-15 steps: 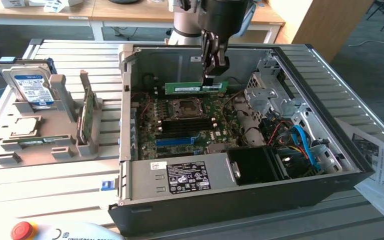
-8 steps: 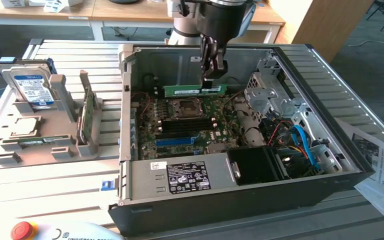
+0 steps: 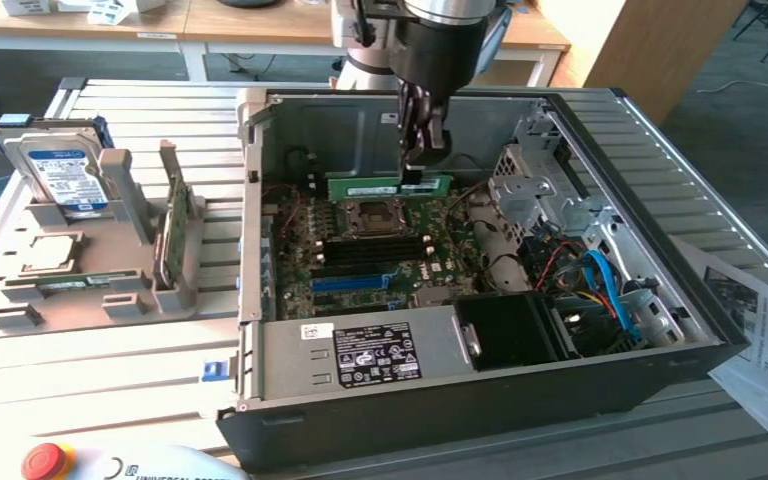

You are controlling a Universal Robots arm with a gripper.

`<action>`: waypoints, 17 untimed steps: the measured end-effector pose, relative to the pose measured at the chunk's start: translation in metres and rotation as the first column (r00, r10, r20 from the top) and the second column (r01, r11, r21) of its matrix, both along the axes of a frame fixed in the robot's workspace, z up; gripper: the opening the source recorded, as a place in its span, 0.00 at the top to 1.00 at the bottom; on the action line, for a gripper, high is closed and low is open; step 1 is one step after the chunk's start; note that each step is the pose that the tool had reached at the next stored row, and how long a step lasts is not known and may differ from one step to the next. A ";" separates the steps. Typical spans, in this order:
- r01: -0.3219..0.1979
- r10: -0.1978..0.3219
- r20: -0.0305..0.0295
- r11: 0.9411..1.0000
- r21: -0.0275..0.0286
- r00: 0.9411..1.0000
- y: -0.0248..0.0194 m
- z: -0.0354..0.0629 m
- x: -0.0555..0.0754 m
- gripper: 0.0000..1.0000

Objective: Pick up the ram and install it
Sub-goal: 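Insert the ram into the slot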

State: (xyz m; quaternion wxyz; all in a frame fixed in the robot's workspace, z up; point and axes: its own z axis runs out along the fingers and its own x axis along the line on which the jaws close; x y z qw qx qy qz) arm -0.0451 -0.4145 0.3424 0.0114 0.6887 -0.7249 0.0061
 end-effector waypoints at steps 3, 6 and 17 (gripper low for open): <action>0.000 0.000 0.001 1.000 0.000 1.000 0.0000 -0.0042 -0.001 0.88; 0.000 0.000 0.002 1.000 0.000 1.000 0.0000 -0.0085 -0.002 0.88; 0.000 0.000 0.004 1.000 0.000 1.000 0.0000 -0.0234 -0.004 0.88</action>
